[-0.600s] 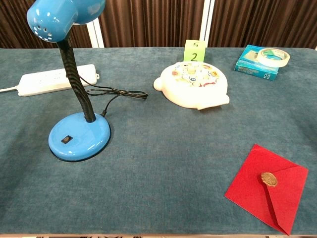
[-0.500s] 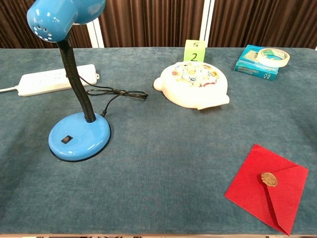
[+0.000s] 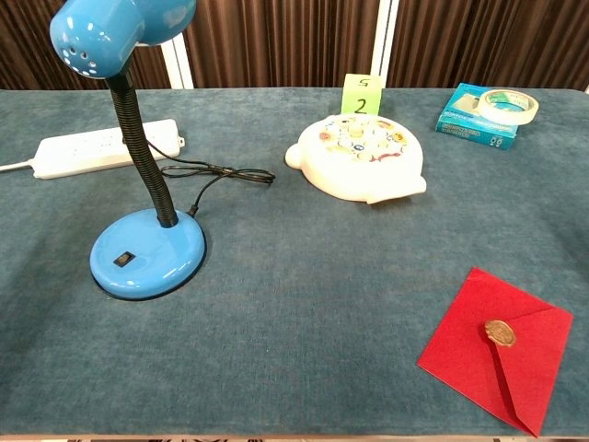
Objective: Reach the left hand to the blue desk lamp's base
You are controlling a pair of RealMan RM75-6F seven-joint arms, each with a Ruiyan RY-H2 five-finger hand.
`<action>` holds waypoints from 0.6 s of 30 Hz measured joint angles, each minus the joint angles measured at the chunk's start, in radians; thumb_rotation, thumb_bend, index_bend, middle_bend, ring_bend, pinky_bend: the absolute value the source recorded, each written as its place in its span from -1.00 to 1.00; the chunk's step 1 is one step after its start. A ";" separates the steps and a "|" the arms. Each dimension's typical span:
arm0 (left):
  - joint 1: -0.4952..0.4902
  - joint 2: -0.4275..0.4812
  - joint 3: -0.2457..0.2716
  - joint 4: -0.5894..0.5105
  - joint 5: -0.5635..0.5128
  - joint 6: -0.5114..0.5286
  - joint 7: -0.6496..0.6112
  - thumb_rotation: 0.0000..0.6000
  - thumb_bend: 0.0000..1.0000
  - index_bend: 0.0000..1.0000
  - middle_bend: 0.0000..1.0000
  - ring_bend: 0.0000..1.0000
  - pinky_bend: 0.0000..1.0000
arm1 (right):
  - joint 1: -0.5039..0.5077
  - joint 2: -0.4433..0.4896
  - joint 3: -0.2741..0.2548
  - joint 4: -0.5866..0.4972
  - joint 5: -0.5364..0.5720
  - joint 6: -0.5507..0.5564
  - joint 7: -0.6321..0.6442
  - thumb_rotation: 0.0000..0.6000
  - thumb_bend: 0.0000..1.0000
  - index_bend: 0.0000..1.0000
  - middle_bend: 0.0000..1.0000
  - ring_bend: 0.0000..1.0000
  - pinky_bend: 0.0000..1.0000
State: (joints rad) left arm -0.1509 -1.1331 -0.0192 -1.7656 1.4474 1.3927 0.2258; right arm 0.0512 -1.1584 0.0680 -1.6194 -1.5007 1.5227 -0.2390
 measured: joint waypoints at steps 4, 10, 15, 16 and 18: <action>0.001 0.000 0.000 0.000 0.002 0.002 -0.001 1.00 -0.45 -0.90 -0.80 -0.93 -0.69 | 0.000 0.001 -0.001 0.000 -0.001 0.000 0.001 1.00 -0.73 -0.85 -0.96 -0.92 -1.00; -0.004 -0.003 0.000 0.004 0.001 -0.008 -0.002 1.00 -0.45 -0.90 -0.79 -0.88 -0.60 | 0.000 -0.001 0.001 0.003 -0.005 0.006 -0.001 1.00 -0.73 -0.85 -0.96 -0.92 -1.00; -0.023 -0.011 0.006 0.021 0.022 -0.037 -0.003 1.00 -0.41 -0.90 -0.58 -0.54 -0.14 | -0.001 -0.006 0.000 0.008 -0.014 0.013 -0.001 1.00 -0.73 -0.85 -0.96 -0.92 -1.00; -0.028 -0.015 0.007 0.028 0.033 -0.041 -0.007 1.00 -0.40 -0.90 -0.51 -0.46 -0.05 | -0.001 -0.006 0.000 0.009 -0.015 0.014 -0.001 1.00 -0.73 -0.85 -0.96 -0.92 -1.00; -0.041 -0.032 0.013 0.049 0.067 -0.053 -0.015 1.00 -0.36 -0.90 -0.41 -0.34 0.09 | -0.002 -0.006 0.000 0.009 -0.014 0.013 0.000 1.00 -0.73 -0.85 -0.96 -0.92 -1.00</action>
State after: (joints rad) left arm -0.1922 -1.1653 -0.0059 -1.7166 1.5140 1.3398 0.2109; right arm 0.0497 -1.1648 0.0676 -1.6100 -1.5144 1.5361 -0.2387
